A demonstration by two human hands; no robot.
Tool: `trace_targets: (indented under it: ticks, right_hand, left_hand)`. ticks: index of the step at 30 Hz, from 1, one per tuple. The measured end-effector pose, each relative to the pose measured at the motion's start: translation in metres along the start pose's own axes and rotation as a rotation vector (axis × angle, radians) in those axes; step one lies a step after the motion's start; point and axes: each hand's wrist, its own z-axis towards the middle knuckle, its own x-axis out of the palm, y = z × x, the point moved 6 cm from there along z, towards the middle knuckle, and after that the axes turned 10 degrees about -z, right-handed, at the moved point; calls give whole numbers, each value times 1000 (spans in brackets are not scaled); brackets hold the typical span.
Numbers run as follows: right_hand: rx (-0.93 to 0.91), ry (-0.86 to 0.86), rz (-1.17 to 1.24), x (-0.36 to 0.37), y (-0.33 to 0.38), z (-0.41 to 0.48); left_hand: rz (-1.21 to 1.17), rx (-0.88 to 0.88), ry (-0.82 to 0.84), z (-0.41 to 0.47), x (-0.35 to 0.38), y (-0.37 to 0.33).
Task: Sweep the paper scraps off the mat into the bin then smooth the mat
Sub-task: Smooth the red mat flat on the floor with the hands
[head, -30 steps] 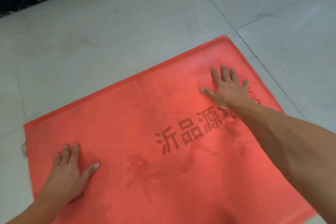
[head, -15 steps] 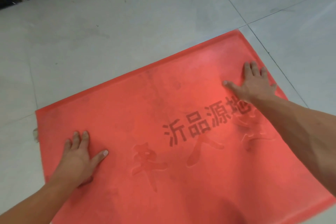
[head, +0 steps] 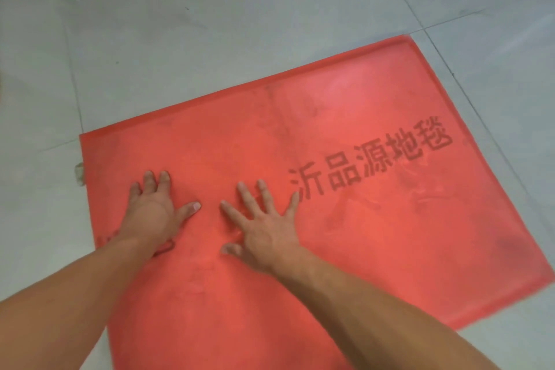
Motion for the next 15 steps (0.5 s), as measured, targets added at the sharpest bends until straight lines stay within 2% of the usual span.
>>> trace_targets:
  ticks: [8,13,15]
  right_hand:
    - [148,39,-74,9,-57,-16]
    - [158,90,-69,6,-53,-14]
    - [157,105,-66,7,-52,-14]
  left_hand:
    - [-13,76,-61,1,6,6]
    - [-55,8,-22,2,7,8]
    - [-126,68,-34,-15,9,-9]
